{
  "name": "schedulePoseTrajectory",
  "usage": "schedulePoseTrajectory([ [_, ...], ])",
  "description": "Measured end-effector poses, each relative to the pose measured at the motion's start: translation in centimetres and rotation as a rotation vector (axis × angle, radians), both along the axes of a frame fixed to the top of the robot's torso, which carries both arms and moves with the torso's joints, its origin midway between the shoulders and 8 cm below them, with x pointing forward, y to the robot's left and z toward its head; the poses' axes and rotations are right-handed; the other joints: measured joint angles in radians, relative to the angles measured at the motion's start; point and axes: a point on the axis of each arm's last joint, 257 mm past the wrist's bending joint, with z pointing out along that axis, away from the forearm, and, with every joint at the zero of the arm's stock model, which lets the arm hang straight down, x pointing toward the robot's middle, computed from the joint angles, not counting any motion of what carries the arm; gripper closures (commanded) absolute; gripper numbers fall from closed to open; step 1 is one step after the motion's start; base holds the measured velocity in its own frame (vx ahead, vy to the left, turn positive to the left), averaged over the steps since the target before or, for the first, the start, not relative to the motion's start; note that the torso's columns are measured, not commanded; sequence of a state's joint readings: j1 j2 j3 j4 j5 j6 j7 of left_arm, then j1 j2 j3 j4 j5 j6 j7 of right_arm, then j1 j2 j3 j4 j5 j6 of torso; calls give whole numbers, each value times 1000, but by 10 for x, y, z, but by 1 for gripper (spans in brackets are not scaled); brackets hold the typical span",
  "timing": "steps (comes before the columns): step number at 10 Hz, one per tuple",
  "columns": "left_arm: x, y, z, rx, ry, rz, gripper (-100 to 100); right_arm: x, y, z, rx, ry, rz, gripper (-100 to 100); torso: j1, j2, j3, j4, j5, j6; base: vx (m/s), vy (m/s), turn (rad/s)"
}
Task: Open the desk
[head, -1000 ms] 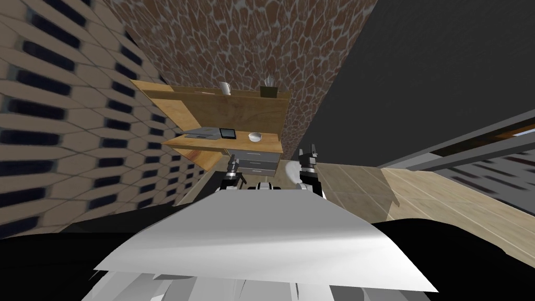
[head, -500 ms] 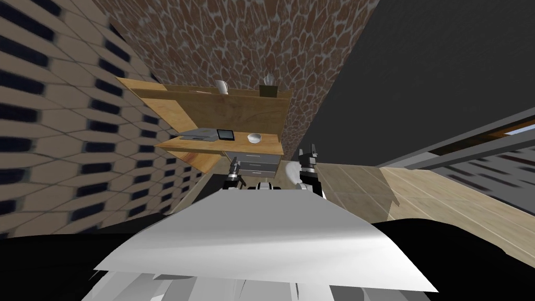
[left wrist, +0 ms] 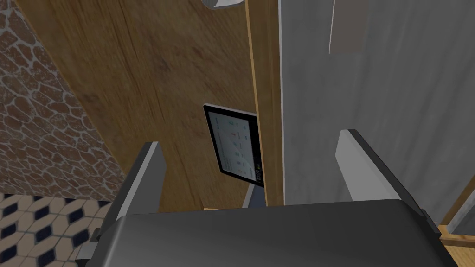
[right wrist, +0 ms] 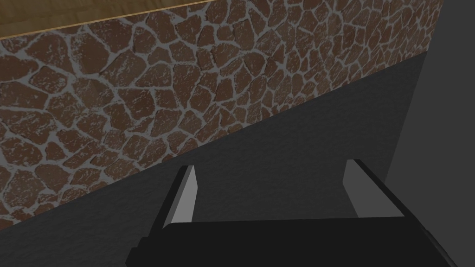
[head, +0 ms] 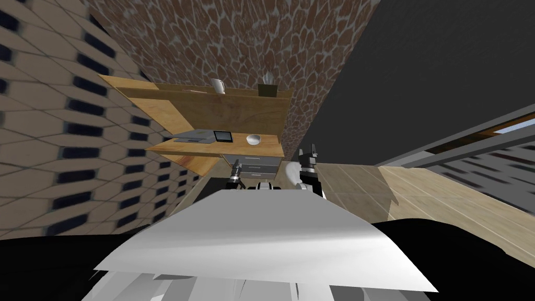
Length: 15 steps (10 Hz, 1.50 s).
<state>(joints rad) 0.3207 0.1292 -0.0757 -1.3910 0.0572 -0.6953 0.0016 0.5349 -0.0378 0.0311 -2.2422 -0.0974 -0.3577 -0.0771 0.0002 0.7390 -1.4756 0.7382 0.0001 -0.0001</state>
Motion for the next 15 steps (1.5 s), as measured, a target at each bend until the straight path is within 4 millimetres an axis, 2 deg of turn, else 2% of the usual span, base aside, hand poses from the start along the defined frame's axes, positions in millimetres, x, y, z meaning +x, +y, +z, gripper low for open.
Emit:
schedulePoseTrajectory([
  [5, -6, -7, -41, -2, 63, -11, -100, 0, 0, 0, 0, 0, 0, 0, 0, -2, -1, 0, 0, 0, 86, 20, -43],
  [10, -14, -20, -69, -21, 104, -17, -100, 0, 0, 0, 0, 0, 0, 0, 0, -1, -1, 0, 0, 0, 46, 24, -26],
  [12, -15, -31, -78, -42, 117, -17, -100, 0, 0, 0, 0, 0, 0, 0, -1, -1, -1, 0, 0, 0, 33, 8, -13],
  [15, -5, -31, -72, -44, 114, -17, -100, 0, 0, 0, 0, 0, 0, 0, 0, -2, -1, 0, 0, 0, 40, -2, 0],
])
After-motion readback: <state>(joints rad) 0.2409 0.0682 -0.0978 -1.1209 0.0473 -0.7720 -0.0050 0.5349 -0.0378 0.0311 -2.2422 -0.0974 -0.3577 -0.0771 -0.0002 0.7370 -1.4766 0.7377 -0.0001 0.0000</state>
